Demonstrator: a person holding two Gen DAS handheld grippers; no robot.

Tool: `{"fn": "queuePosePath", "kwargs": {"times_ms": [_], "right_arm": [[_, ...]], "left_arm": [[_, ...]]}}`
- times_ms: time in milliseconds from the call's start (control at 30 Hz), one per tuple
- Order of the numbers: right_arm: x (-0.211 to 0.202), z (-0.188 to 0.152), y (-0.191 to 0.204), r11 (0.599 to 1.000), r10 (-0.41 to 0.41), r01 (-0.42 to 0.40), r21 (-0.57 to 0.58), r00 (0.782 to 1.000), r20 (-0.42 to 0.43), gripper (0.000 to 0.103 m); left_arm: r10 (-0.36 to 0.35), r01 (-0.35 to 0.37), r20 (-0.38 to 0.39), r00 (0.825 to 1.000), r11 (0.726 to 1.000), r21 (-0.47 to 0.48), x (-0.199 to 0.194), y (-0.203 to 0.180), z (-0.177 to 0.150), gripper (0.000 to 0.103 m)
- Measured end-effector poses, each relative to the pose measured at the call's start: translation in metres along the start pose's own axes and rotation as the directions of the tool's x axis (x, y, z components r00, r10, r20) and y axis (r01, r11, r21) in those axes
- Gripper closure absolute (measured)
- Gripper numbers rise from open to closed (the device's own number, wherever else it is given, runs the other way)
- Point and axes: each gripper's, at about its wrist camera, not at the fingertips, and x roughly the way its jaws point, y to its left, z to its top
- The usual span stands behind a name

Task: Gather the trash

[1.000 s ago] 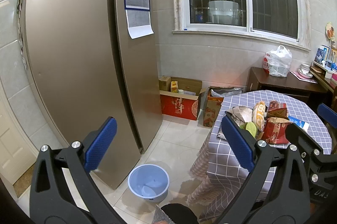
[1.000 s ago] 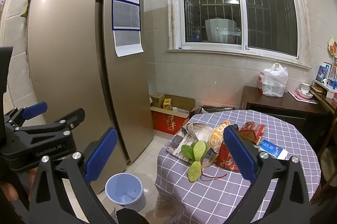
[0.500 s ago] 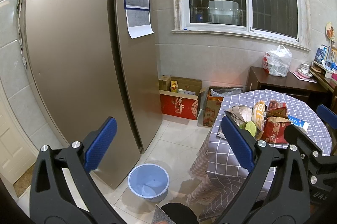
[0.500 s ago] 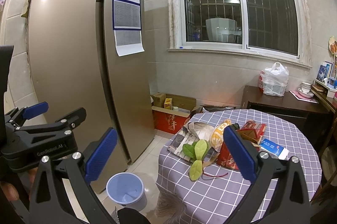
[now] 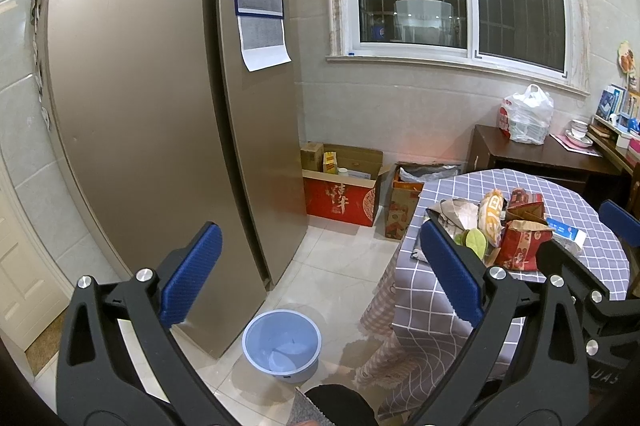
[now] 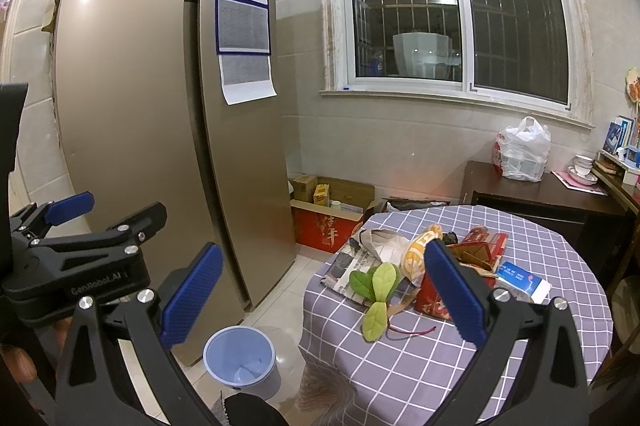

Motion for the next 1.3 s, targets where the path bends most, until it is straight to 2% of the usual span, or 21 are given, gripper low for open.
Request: {"fn": "queuePosePath", "kwargs": {"times_ms": [300, 1300], "right_arm": [[0.002, -0.0027, 0.0026, 1.0, 0.003, -0.003, 0.001, 1.0, -0.007, 0.004], [0.0067, -0.0015, -0.0065, 1.0, 0.015, -0.015, 0.02, 1.0, -0.027, 0.004]], "left_arm": [[-0.002, 0.003, -0.005, 1.0, 1.0, 0.003, 0.0036, -0.0022, -0.0083, 0.006], [0.001, -0.001, -0.018, 1.0, 1.0, 0.01, -0.0004, -0.0077, -0.0043, 0.006]]}}
